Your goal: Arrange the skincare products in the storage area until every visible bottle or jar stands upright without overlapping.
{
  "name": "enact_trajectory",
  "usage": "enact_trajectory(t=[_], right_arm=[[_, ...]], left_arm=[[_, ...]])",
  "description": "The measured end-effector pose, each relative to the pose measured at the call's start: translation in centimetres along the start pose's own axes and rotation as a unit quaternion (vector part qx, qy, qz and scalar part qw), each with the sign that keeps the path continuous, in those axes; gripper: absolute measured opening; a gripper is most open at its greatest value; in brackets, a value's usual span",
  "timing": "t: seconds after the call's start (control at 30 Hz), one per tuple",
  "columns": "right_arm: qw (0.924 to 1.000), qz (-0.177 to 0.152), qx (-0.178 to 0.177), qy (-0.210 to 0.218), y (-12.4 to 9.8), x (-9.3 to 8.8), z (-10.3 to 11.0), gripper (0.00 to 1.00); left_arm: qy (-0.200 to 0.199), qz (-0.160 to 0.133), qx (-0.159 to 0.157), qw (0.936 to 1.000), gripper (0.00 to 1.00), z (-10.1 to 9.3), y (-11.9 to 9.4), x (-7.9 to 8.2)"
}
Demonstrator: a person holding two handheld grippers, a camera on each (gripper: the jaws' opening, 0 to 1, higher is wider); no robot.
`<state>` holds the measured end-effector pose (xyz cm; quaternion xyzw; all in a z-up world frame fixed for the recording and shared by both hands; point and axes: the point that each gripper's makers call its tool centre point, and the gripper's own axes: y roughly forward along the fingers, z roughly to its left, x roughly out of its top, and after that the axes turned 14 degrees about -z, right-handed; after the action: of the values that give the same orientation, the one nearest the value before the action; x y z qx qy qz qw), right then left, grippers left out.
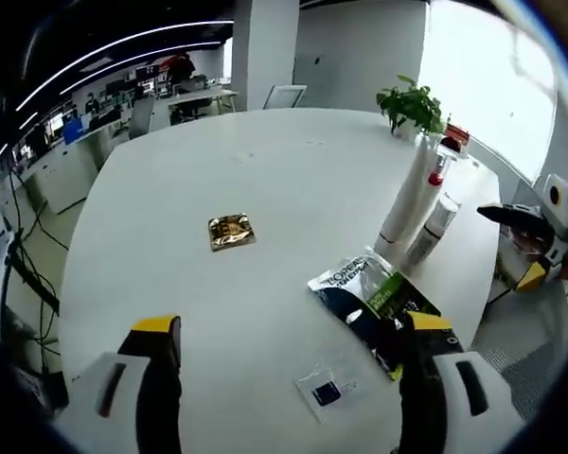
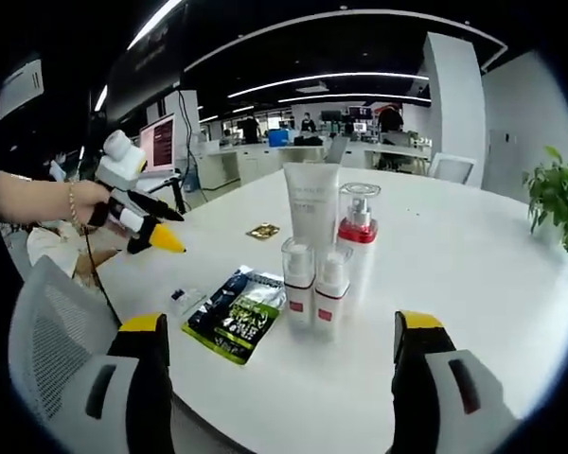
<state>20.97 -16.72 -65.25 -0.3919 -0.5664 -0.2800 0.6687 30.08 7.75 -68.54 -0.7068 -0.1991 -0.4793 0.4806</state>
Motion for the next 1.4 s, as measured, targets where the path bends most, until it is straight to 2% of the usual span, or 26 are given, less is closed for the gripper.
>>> enact_trajectory(t=[0.27,0.63,0.87,1.0,1.03,1.17,1.3,1.4], right_arm=[[0.9999,0.005,-0.008,0.009,0.0,-0.4,-0.3,0.98],[0.9997,0.013,-0.019,0.009,-0.1,-0.8,-0.7,0.97],[0.9994,0.015,-0.027,0.015,-0.2,-0.9,-0.9,0.97],[0.9993,0.018,-0.030,0.013,-0.2,-1.0,-1.0,0.97],[0.9993,0.019,-0.031,0.014,-0.2,-1.0,-1.1,0.97],[0.9990,0.019,-0.036,0.018,-0.2,-1.0,-1.3,0.96],[0.9987,0.020,-0.041,0.022,-0.3,-1.1,-1.5,0.96],[0.9986,0.020,-0.043,0.023,-0.3,-1.1,-1.6,0.96]], left_arm=[[0.014,0.016,0.003,0.9998,0.91,2.1,3.4,1.0],[0.030,0.038,-0.005,0.9988,0.88,3.2,7.4,2.0],[0.016,0.052,0.011,0.9985,0.83,4.1,9.9,1.4],[-0.011,0.066,0.031,0.9973,0.80,4.8,11.1,0.7],[-0.011,0.073,0.034,0.9967,0.80,5.4,12.0,0.4],[-0.001,0.080,0.045,0.9958,0.78,6.2,13.1,0.1],[-0.013,0.084,0.053,0.9949,0.76,6.3,13.1,-0.5],[-0.026,0.080,0.062,0.9945,0.74,6.5,13.5,-0.2]])
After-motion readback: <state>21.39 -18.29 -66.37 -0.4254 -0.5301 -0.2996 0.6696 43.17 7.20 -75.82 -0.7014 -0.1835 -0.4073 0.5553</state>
